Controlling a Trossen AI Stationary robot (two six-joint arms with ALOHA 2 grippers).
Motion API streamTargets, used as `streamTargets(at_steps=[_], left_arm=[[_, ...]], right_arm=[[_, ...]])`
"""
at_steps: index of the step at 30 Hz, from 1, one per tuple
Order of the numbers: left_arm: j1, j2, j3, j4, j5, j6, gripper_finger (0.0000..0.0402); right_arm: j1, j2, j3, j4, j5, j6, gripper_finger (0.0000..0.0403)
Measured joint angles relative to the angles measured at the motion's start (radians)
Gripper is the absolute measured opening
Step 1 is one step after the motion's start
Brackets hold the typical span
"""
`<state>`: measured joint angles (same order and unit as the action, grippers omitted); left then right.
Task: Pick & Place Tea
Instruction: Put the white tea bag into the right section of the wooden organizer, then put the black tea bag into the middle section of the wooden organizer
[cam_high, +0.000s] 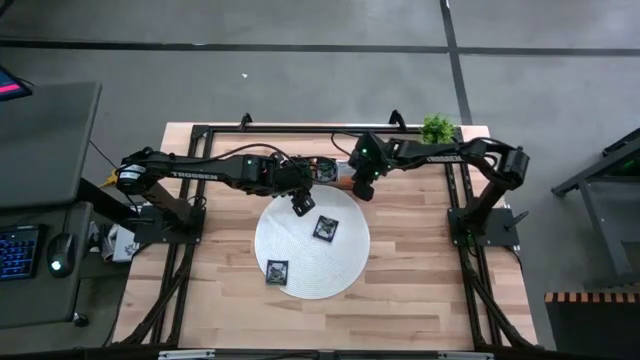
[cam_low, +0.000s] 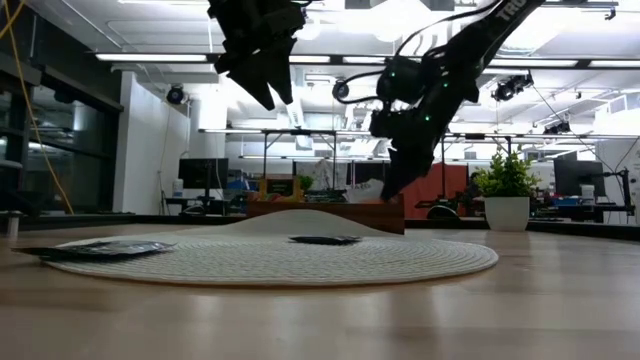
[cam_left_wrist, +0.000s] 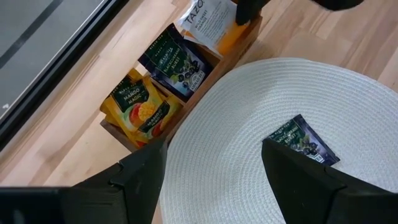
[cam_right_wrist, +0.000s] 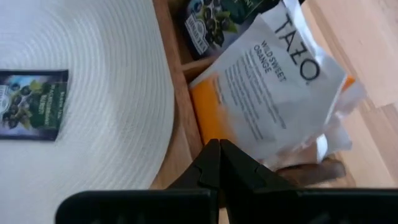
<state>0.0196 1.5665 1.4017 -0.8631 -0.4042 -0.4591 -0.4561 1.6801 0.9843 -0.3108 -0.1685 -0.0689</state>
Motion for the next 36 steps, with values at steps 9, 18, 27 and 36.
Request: streamTargets(at_steps=[9,18,27,36], left_arm=[[0.0,0.0,0.0,0.0,0.0,0.009,0.0259],[0.0,0.0,0.0,0.0,-0.001,0.009,0.0259],[0.0,0.0,0.0,-0.001,-0.001,0.006,0.0259],[0.0,0.0,0.0,-0.008,0.001,0.004,0.0259]], right_arm=[[-0.002,0.033,0.002,0.032,0.086,0.034,0.0],[-0.008,0.03,0.002,0.024,0.125,0.068,0.0],[-0.006,-0.045,-0.002,0.013,0.133,0.066,0.0],[0.001,-0.143,-0.001,0.013,0.051,0.072,0.0]])
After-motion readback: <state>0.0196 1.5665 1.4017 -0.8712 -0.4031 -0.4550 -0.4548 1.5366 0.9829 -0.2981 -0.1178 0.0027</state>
